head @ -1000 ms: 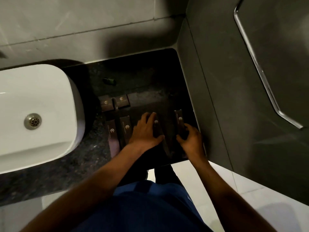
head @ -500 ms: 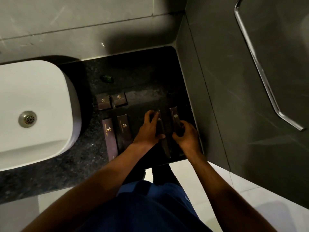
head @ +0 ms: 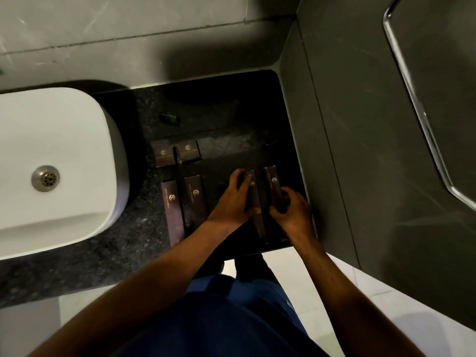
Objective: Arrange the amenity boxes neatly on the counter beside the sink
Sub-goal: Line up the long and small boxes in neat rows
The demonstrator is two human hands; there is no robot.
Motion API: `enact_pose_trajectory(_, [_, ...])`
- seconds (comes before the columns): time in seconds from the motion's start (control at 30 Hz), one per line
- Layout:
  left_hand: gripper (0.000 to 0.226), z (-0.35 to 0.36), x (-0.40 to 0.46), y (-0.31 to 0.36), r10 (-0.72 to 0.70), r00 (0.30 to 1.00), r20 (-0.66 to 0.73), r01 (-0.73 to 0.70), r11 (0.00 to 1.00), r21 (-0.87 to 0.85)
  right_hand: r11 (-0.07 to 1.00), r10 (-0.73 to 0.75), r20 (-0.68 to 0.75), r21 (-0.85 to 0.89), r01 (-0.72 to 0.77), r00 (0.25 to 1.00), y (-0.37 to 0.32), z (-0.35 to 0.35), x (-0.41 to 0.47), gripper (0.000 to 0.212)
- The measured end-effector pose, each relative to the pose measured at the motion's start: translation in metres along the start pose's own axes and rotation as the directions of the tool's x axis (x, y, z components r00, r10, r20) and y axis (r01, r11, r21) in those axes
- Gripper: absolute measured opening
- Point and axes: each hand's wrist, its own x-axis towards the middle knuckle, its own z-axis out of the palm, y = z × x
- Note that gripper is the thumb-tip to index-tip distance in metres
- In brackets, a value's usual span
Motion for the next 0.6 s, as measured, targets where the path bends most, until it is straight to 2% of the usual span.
enact_pose_trajectory(0.07, [0.077,-0.009,0.000,-0.003,0.058,0.992,-0.109,-0.057,0.998,0.014,0.999,0.018,-0.024,0.051,-0.016,1.000,0.001,-0.002,-0.003,0.069])
enact_pose_trajectory(0.13, [0.056,-0.040,0.010,-0.016,0.072,0.936,-0.346,-0.062,0.997,0.040,0.995,0.025,-0.130,0.100,-0.012,0.991,-0.002,-0.006,-0.003,0.075])
enact_pose_trajectory(0.17, [0.049,-0.060,0.020,-0.027,0.030,0.880,-0.474,-0.016,0.999,0.032,0.994,0.021,-0.194,0.105,0.000,0.981,-0.004,-0.009,0.000,0.073])
enact_pose_trajectory(0.23, [0.050,-0.107,0.046,-0.054,-0.192,0.746,-0.638,0.184,0.980,-0.080,0.994,0.007,-0.273,0.103,0.022,0.962,-0.016,-0.013,0.015,0.062])
enact_pose_trajectory(0.3, [0.072,-0.146,0.077,-0.079,-0.496,0.629,-0.599,0.416,0.865,-0.280,0.993,-0.020,-0.292,0.105,0.053,0.956,-0.034,-0.017,0.036,0.052])
enact_pose_trajectory(0.37, [0.093,-0.169,0.104,-0.095,-0.677,0.581,-0.452,0.563,0.735,-0.377,0.993,-0.060,-0.260,0.082,0.084,0.964,-0.052,-0.019,0.058,0.052])
enact_pose_trajectory(0.4, [0.097,-0.178,0.116,-0.104,-0.714,0.573,-0.403,0.606,0.700,-0.379,0.993,-0.093,-0.230,0.056,0.109,0.969,-0.060,-0.019,0.069,0.055])
enact_pose_trajectory(0.47, [0.089,-0.192,0.133,-0.114,-0.698,0.603,-0.387,0.641,0.712,-0.286,0.986,-0.161,-0.152,0.010,0.164,0.975,-0.071,-0.018,0.087,0.056])
enact_pose_trajectory(0.53, [0.058,-0.199,0.143,-0.108,-0.558,0.726,-0.401,0.567,0.816,-0.108,0.980,-0.201,-0.083,-0.013,0.201,0.976,-0.080,-0.016,0.103,0.052])
enact_pose_trajectory(0.6, [0.039,-0.184,0.143,-0.088,-0.367,0.845,-0.388,0.381,0.924,-0.043,0.978,-0.209,-0.050,-0.036,0.207,0.977,-0.085,-0.012,0.117,0.044])
